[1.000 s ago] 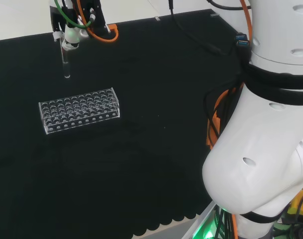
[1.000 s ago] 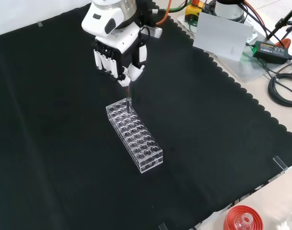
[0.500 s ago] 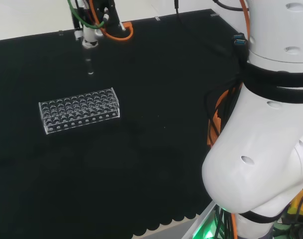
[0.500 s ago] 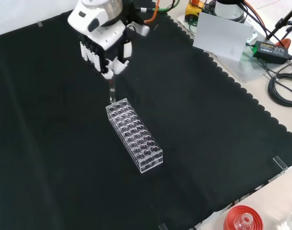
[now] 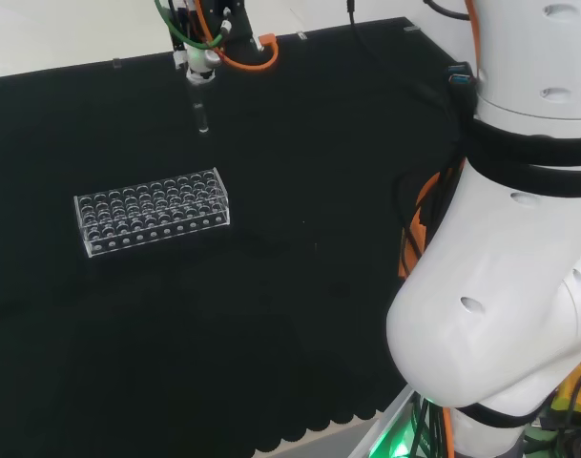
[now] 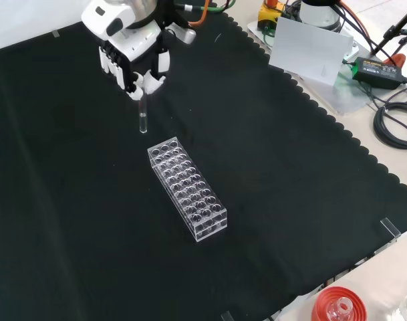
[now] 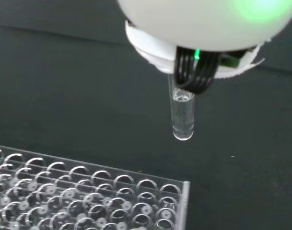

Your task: Shake the test tube.

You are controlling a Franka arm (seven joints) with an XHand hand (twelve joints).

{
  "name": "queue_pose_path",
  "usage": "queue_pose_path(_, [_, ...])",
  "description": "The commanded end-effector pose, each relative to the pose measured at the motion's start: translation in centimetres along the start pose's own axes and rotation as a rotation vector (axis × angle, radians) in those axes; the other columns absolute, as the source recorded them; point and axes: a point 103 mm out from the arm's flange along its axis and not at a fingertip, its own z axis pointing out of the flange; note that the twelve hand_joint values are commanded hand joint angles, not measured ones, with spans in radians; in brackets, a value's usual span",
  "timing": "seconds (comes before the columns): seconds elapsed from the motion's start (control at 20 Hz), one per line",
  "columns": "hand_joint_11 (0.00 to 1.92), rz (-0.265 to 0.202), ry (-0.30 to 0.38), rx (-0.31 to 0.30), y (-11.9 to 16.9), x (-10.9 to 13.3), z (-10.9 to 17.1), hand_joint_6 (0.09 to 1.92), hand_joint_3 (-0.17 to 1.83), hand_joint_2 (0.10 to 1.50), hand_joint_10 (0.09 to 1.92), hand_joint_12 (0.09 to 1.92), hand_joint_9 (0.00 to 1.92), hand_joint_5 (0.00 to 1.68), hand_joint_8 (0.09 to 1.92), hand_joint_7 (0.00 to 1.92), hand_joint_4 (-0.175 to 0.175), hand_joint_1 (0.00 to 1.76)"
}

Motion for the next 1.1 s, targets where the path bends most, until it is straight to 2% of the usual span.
queue_pose_path(0.05, [1.15,-0.097,0.039,0.006,0.8,4.6,0.3,0.51,0.87,0.47,0.39,1.01,1.39,1.39,0.53,1.54,-0.175,1.45])
queue_pose_path(0.15, [1.15,-0.123,0.048,0.003,1.1,5.8,0.2,0.51,0.87,0.47,0.39,1.01,1.39,1.39,0.53,1.54,-0.175,1.45])
queue_pose_path(0.3, [1.15,-0.134,0.051,0.002,1.5,6.3,0.2,0.51,0.87,0.47,0.39,1.01,1.39,1.39,0.53,1.54,-0.175,1.45])
queue_pose_path(0.85, [1.15,-0.031,0.009,0.025,1.3,1.3,1.0,0.51,0.87,0.47,0.39,1.02,1.39,1.39,0.52,1.54,-0.175,1.45])
queue_pose_path(1.1, [1.15,-0.028,0.019,0.026,1.2,0.9,1.0,0.51,0.87,0.47,0.39,1.02,1.39,1.39,0.52,1.54,-0.175,1.45])
